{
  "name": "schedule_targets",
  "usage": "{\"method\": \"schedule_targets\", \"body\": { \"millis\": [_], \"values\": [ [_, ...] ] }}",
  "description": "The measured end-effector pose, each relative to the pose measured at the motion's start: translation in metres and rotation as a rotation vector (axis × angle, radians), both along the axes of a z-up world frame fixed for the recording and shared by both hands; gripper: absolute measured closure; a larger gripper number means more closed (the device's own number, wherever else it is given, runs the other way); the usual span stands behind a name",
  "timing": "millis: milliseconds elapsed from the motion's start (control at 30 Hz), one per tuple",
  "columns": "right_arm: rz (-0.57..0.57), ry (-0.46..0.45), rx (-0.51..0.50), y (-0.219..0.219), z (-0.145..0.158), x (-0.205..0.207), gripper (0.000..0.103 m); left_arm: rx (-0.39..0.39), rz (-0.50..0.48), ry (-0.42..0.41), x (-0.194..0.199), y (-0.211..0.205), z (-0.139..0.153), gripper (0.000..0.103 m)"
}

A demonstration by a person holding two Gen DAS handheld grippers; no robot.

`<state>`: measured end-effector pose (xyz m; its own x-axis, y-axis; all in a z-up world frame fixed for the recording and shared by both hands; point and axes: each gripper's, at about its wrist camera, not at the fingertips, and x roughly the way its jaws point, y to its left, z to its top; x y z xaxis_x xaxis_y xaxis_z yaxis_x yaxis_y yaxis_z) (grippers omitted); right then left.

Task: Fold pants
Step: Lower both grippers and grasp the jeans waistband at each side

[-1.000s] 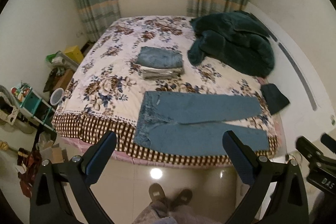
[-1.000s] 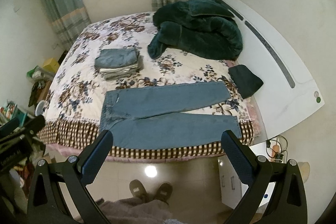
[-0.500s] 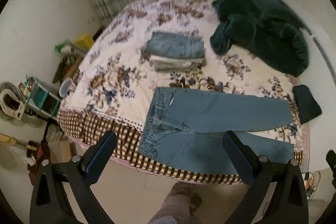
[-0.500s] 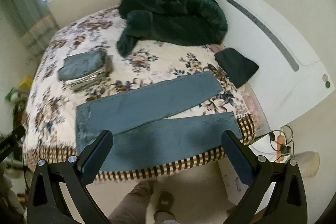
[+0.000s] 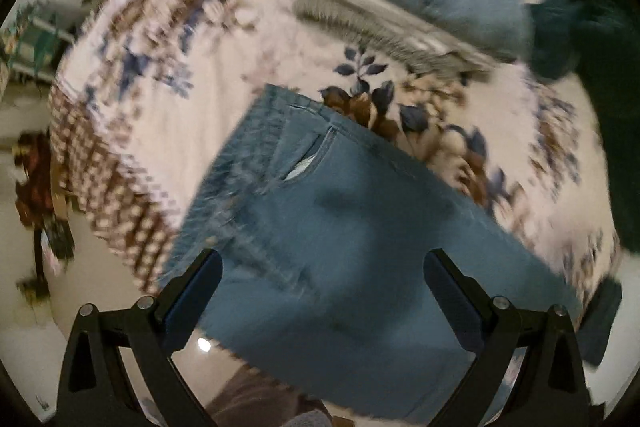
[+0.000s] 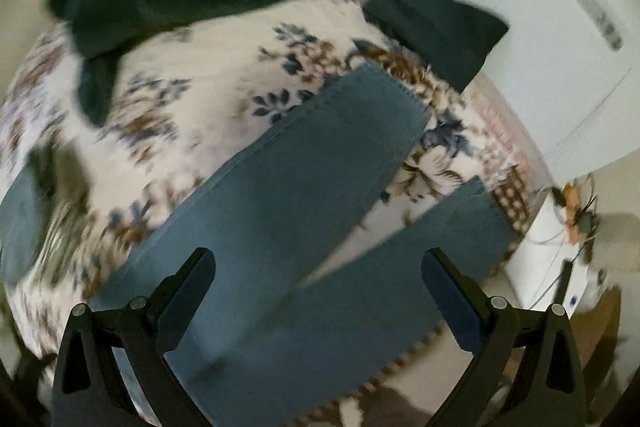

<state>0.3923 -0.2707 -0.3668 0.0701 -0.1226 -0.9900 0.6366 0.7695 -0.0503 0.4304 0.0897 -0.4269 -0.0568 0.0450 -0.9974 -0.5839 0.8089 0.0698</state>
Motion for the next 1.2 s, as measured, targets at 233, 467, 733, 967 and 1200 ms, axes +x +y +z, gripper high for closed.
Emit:
{"method": "schedule_targets", "body": {
  "millis": [233,467,733,967,1200],
  "values": [
    [-0.122,0.096,-0.044,-0.043,-0.145,0.101,0.000,-0.102,0.218,0.085,0.066,0.029,-0.124,0.000],
    [-0.186,0.194,-0.043,-0.078,-0.250,0.153,0.002,-0.161,0.443,0.164,0.068,0.056,-0.195,0.000],
    [-0.157,0.224,0.047,-0.083,-0.283,0.157,0.043,-0.078,0.289,-0.008,0.043,0.048,-0.164,0.051],
    [-0.141,0.130,0.107,-0.085,-0.244,0.120,0.097,-0.221,0.233,-0.228,-0.009,0.057,-0.111,0.073],
    [-0.100,-0.017,0.120,-0.089,-0.173,0.049,0.098,-0.281,0.193,-0.437,-0.091,0.069,-0.028,0.075]
  ]
}}
